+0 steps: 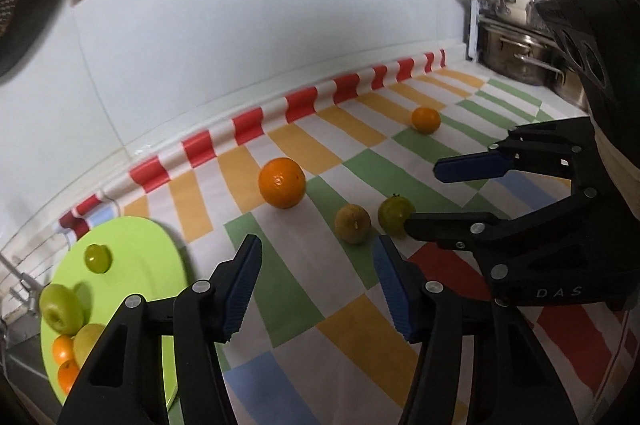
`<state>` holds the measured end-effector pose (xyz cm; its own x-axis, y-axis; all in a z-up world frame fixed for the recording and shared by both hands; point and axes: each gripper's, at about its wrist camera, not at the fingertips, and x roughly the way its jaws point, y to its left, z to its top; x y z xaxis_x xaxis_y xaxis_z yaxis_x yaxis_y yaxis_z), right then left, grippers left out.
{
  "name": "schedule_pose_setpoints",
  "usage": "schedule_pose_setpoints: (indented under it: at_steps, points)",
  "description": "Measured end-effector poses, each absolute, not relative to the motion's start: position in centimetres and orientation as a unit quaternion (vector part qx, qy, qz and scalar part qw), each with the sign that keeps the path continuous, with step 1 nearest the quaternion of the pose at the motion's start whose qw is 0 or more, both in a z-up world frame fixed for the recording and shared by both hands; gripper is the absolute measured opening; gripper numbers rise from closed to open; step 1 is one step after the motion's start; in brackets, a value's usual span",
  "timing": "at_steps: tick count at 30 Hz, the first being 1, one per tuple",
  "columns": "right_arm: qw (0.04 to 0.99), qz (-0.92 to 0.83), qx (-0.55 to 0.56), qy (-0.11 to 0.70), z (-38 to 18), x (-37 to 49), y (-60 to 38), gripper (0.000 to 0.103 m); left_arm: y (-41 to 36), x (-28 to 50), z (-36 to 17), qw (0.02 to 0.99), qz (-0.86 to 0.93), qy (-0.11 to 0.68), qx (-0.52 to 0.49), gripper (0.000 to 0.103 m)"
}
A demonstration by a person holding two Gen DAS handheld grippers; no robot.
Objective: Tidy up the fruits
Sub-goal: 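Move both tools back over the remaining fruits on the cloth, then grasp a small yellow-green fruit with the left tool while the right tool grasps a green tomato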
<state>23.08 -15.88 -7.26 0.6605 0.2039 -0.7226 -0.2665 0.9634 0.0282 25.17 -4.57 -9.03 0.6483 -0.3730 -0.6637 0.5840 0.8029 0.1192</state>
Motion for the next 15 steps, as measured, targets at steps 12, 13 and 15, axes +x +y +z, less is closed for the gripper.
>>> schedule_pose_setpoints:
  at_steps: [12, 13, 15]
  points:
    - [0.894, 0.145, -0.032, 0.422, -9.0, 25.6, -16.0, 0.041, -5.7, 27.4, -10.5, 0.872, -0.297, 0.351, 0.165, 0.049]
    - [0.893, 0.148, -0.029, 0.425, -9.1, 25.7, -16.0, 0.04, -5.8, 27.5, -10.6, 0.872, -0.297, 0.352, 0.167, 0.048]
    - [0.891, 0.151, -0.025, 0.428, -9.3, 25.9, -16.2, 0.037, -6.1, 27.7, -10.8, 0.871, -0.298, 0.353, 0.169, 0.048]
